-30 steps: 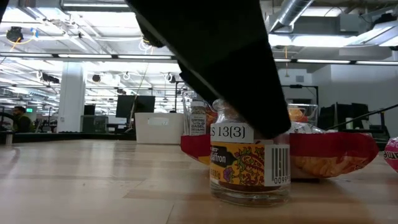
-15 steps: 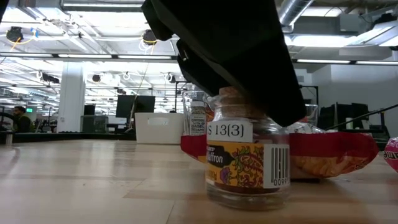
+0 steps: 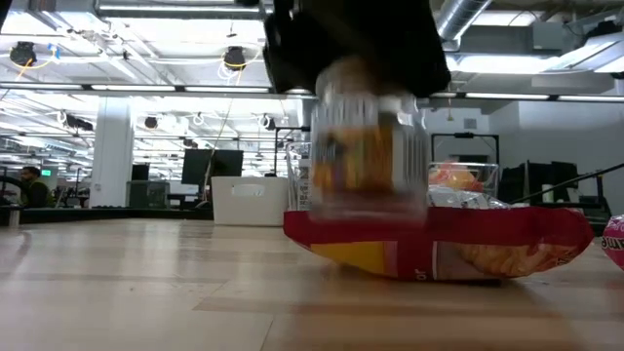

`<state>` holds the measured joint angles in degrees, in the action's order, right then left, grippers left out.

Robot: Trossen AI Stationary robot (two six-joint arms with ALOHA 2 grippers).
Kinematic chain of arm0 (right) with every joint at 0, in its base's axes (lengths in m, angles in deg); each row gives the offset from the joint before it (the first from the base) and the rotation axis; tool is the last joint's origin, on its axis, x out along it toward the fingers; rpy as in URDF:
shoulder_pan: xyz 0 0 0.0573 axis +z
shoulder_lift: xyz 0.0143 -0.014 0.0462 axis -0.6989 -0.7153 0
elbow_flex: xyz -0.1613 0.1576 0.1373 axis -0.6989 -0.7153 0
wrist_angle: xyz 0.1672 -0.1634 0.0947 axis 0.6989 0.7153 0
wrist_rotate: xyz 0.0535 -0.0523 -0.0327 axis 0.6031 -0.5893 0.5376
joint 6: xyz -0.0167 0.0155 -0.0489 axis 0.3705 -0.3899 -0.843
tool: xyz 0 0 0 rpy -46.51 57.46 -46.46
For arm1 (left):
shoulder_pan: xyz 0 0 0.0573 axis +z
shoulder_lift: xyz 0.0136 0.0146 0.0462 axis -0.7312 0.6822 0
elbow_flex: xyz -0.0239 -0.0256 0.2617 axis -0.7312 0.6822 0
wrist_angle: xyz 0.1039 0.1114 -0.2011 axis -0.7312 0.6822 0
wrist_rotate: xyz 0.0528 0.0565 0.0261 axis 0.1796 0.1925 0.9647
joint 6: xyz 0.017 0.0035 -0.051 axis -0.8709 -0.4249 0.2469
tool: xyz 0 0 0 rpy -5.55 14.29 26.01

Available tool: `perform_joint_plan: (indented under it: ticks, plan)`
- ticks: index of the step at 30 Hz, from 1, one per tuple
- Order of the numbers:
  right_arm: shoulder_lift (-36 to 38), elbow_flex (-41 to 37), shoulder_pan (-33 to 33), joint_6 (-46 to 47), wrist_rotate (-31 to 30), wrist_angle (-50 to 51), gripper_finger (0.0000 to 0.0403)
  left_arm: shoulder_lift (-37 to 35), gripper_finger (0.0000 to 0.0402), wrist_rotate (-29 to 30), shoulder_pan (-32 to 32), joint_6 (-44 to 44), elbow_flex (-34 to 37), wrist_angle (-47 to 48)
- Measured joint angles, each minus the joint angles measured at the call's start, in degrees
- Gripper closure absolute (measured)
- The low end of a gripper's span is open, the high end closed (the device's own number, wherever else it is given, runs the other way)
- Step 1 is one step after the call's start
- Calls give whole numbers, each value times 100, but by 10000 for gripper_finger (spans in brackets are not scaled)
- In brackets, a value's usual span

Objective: Pick & Place Food Item
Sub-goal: Put the brown spice bottle into the left transparent bin

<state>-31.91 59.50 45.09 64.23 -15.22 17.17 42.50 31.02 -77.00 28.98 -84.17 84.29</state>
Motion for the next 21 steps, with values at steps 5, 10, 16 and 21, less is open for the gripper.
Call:
perform_joint_plan:
  ticks: [5,10,16,21]
  plan:
    - [0,0,0,0,0,0,207,-460,233,115,226,120,-2,325]
    - [0,0,-1,0,-11,-2,207,-937,233,155,694,286,-2,898]
    - [0,0,0,0,-65,-2,207,-1425,233,177,1536,284,-2,1163]
    - [0,0,-2,67,-97,-2,207,-1760,233,175,2341,286,-2,1160]
